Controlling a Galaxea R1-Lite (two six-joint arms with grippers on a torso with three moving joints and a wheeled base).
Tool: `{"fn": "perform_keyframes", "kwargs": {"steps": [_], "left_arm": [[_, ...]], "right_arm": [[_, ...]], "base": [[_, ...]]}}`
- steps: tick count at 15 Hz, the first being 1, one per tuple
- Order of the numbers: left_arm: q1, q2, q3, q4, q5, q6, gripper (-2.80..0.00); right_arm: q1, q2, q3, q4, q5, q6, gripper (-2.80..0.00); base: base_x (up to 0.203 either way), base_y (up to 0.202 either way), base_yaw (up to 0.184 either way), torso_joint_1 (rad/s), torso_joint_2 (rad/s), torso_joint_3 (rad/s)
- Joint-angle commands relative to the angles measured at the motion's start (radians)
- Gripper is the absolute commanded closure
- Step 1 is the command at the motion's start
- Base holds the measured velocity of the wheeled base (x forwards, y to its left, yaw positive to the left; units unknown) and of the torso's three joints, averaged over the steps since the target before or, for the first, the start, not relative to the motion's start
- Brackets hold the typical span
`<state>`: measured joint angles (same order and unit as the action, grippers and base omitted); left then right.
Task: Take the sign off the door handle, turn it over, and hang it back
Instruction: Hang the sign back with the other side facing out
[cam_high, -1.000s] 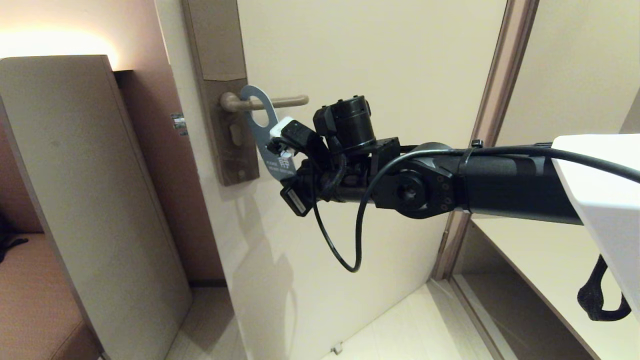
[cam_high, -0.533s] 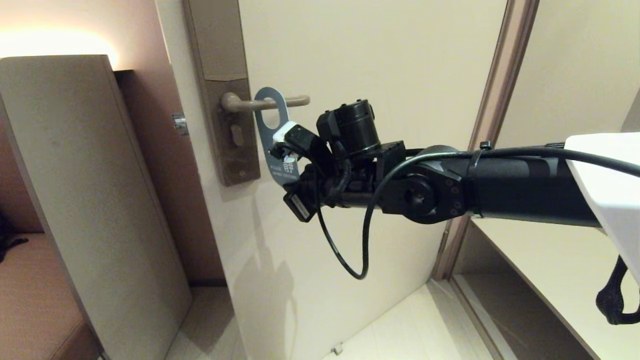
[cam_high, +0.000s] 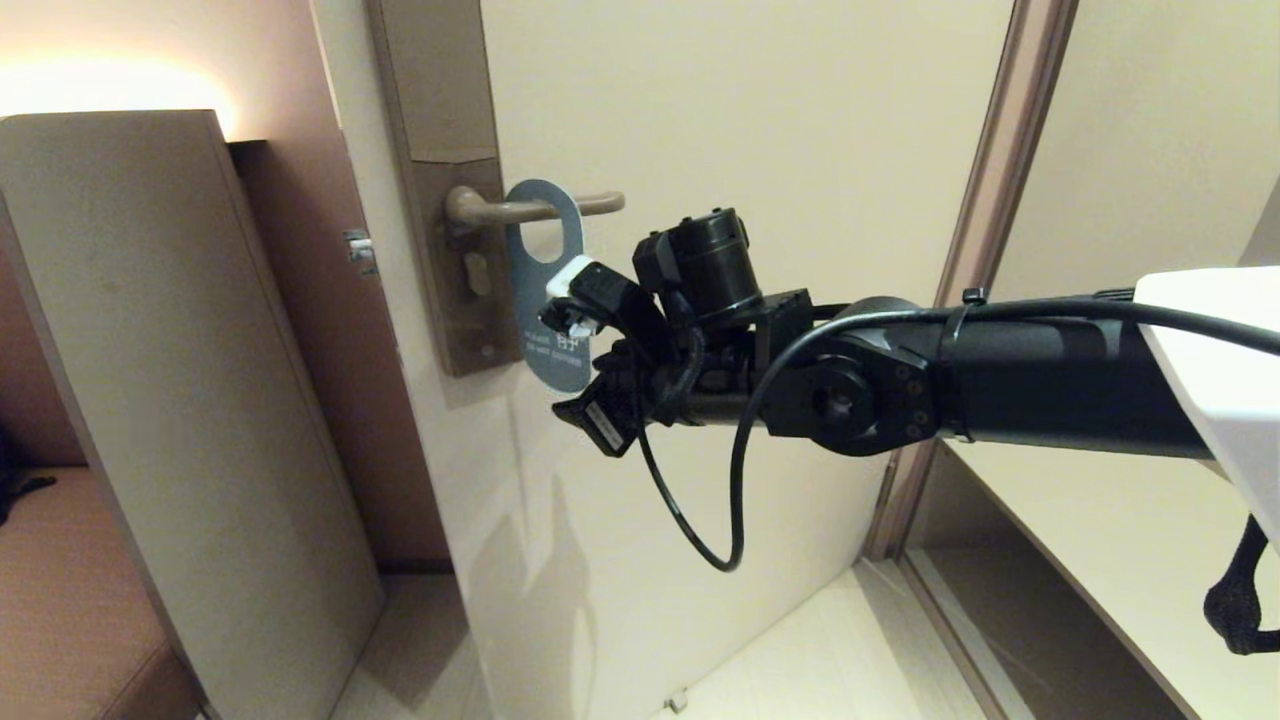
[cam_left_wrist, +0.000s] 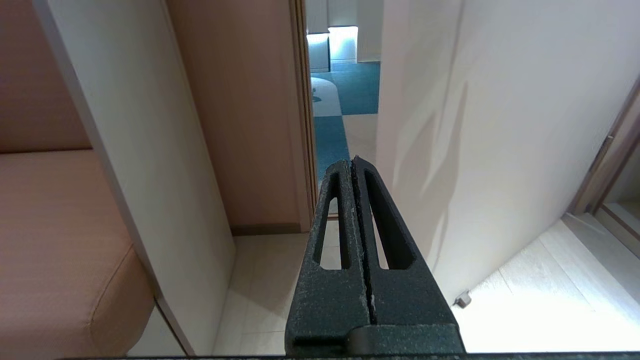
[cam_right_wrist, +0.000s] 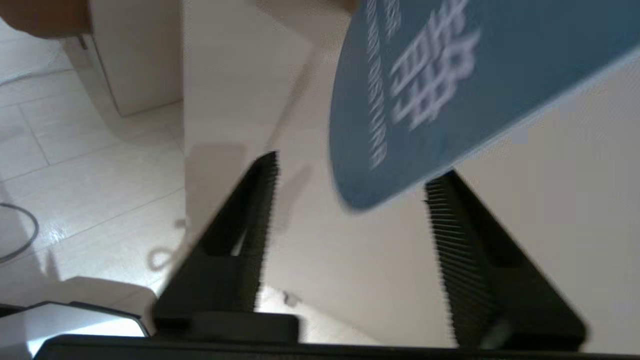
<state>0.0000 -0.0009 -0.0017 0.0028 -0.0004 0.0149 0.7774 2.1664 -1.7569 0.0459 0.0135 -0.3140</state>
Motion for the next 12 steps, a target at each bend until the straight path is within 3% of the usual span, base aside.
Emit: {"fn": "perform_keyframes", "kwargs": {"steps": [1,12], "left_arm": [[0.000,0.001,0.000,0.000,0.000,0.000,0.00],[0.000,0.001,0.000,0.000,0.000,0.000,0.00]], "right_arm": [[0.000,-0.010,0.020,-0.001,-0.009,-0.002,-2.80],[-0.037,-0.182,0.196,0.002,-0.010,0.003,-2.80]], "base": [[0.000,0.000,0.000,0.000,0.00,0.000],[0.000,0.000,0.000,0.000,0.00,0.000]]}}
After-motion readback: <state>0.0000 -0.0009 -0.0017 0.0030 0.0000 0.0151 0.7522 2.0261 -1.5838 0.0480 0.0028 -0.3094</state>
